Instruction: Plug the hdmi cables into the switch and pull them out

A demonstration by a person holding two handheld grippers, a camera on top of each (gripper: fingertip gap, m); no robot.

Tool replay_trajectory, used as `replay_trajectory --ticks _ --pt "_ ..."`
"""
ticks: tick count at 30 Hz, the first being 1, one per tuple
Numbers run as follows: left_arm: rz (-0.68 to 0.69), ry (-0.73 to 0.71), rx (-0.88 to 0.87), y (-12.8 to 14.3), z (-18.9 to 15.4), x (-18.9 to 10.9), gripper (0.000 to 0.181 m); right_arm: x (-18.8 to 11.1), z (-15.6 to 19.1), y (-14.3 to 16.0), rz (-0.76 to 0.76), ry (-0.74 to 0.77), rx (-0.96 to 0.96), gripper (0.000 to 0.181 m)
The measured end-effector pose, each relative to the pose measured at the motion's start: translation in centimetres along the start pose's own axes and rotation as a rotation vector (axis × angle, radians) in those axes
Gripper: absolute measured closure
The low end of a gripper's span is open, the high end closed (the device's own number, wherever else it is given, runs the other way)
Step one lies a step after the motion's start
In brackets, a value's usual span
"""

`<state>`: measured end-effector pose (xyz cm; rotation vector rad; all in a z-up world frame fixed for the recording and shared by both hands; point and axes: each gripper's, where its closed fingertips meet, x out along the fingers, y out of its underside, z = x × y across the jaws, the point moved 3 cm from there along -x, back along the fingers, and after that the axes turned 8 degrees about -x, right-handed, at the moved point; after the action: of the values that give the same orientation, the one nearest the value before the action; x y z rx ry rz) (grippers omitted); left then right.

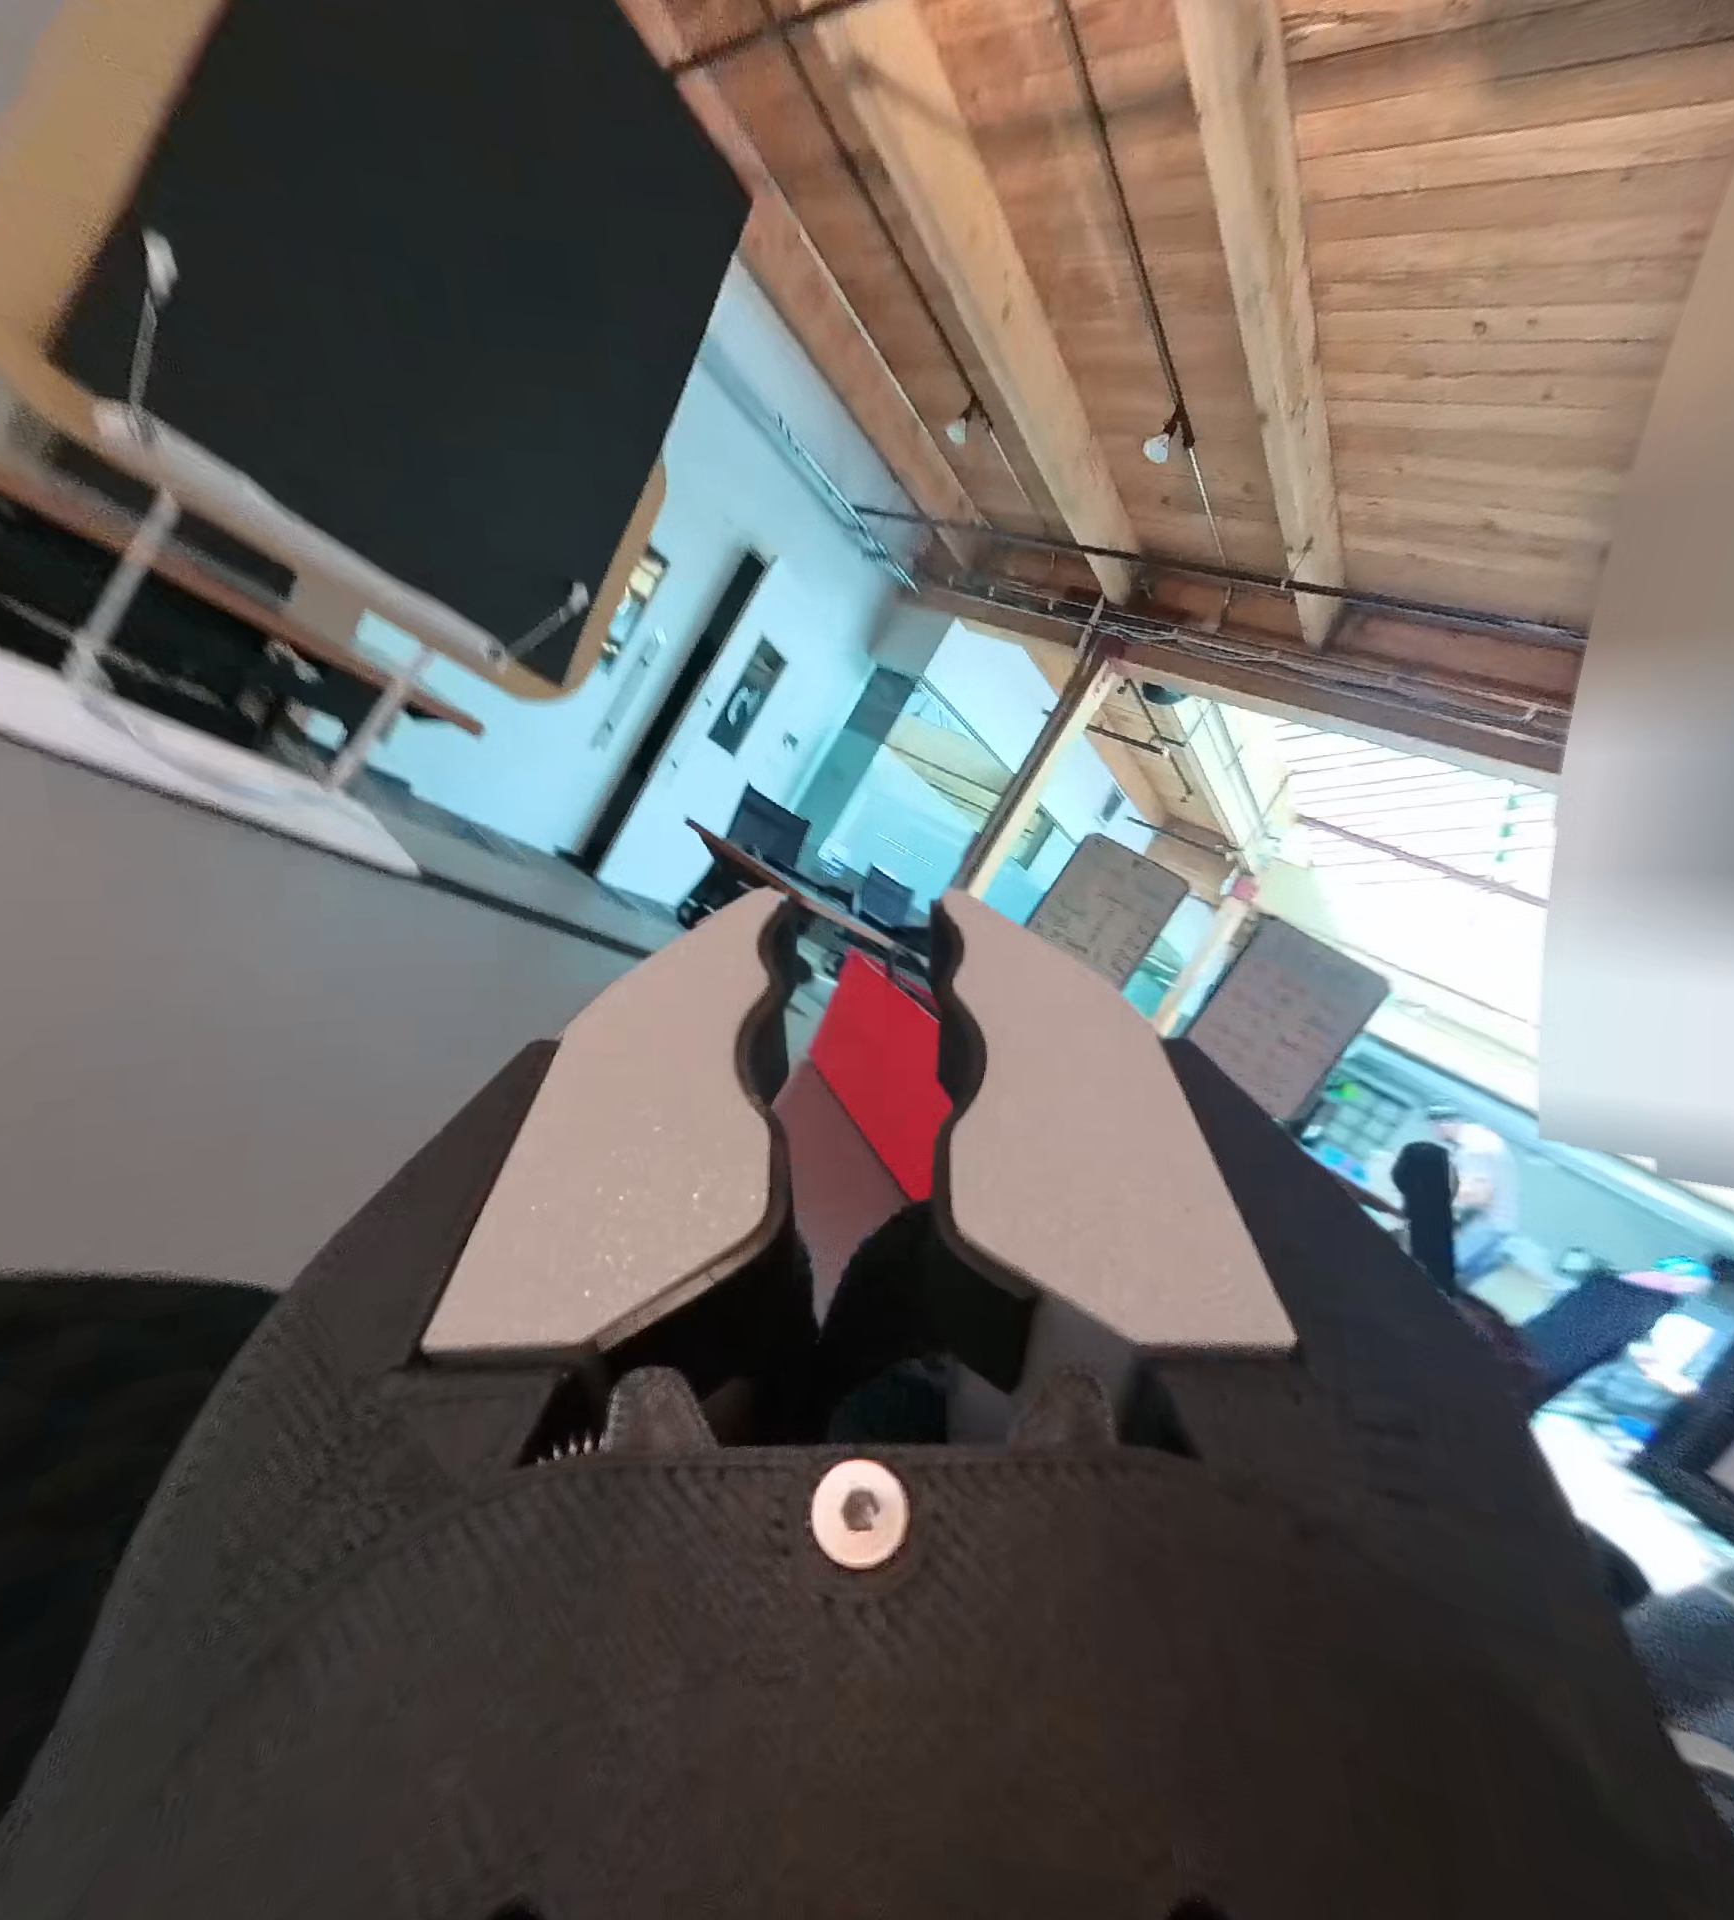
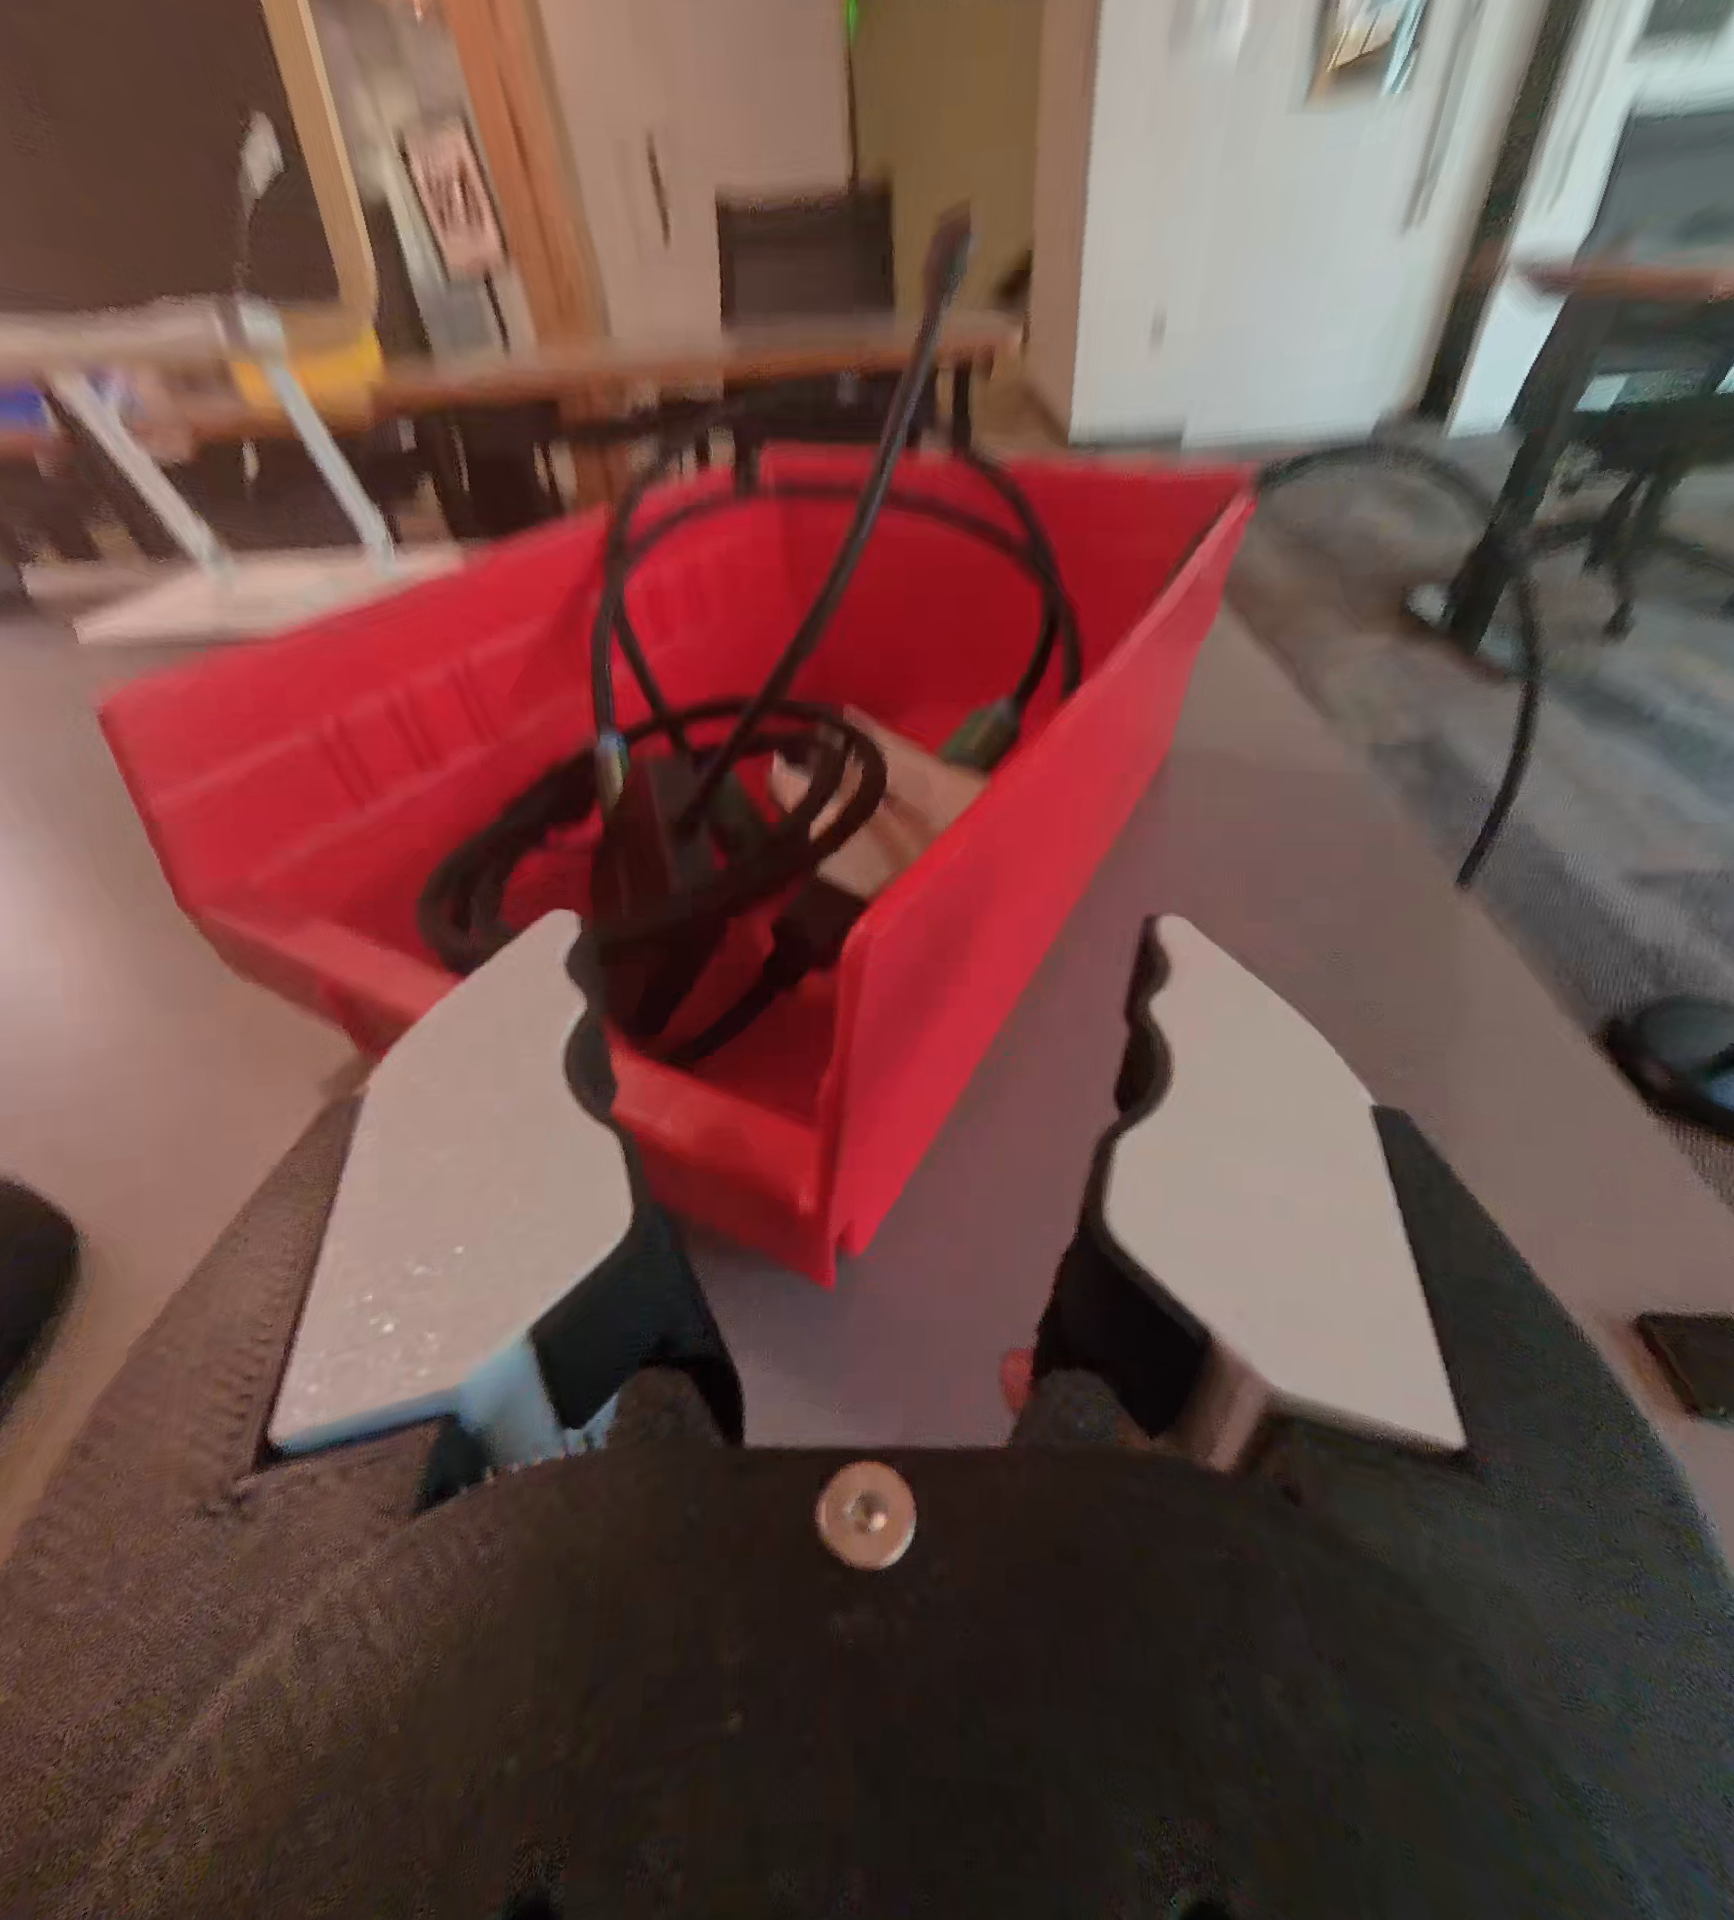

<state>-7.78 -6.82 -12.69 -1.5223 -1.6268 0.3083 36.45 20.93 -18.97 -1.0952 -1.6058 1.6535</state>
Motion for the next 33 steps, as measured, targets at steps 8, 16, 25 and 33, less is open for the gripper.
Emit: replay_trajectory --ticks 8,16,25,33 --pt "-0.327 -0.249 0.62 -15.4 -0.5 -2.0 0.157 2.9 0.1 2.7 0.389 -0.02 -0.099 0.129" --pt "-0.604 -0.238 0.745 -25.1 -2.5 -4.0 0.156 3.7 1.8 2.2 0.51 0.054 -0.299 0.167" --pt "-0.647 -0.333 0.68 -27.7 1.0 -7.3 0.157 6.5 14.0 0.9 0.52 -0.057 -0.331 0.161" --pt "-0.523 -0.361 0.625 -27.7 4.9 -6.6 0.157 8.4 23.2 0.0 0.521 -0.185 -0.438 0.165"
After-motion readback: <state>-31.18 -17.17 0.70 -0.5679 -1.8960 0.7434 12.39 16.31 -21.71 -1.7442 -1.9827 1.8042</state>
